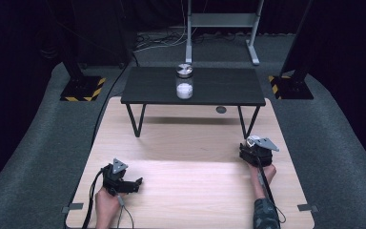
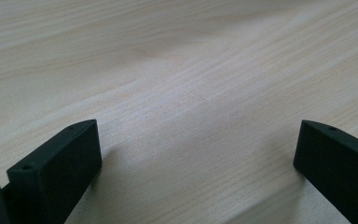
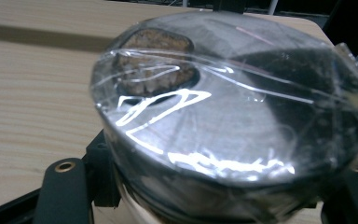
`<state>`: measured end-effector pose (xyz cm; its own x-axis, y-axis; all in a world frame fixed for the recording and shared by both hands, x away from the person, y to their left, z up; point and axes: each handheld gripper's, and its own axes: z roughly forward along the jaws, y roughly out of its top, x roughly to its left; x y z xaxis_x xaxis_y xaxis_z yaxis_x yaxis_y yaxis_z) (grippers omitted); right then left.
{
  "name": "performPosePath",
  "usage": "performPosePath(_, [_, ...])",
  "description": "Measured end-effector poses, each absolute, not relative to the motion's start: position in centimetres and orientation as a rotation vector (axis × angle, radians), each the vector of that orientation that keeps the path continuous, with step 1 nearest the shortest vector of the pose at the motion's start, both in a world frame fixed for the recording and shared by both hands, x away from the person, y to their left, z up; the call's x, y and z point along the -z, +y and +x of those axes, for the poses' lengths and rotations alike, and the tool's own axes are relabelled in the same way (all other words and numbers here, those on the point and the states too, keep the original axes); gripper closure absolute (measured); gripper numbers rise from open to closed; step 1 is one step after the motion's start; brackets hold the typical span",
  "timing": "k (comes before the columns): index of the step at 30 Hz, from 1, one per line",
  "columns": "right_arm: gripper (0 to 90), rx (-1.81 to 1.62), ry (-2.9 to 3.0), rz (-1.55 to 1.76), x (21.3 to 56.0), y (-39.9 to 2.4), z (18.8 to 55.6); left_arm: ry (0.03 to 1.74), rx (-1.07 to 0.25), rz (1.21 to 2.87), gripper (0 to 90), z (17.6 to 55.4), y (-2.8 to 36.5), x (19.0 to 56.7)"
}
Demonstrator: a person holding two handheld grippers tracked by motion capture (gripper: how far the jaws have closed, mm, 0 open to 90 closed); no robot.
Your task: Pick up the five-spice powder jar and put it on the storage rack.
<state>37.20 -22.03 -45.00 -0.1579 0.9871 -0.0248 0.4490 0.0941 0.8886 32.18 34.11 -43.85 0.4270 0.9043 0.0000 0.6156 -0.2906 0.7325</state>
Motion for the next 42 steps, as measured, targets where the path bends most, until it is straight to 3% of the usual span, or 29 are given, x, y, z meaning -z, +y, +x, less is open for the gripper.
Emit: performPosePath(42, [29.5,-1.049,1.765,1.373,41.6,-22.5,36.9,1.278,-0.557,2.018,0.6,32.2,34.1,43.8])
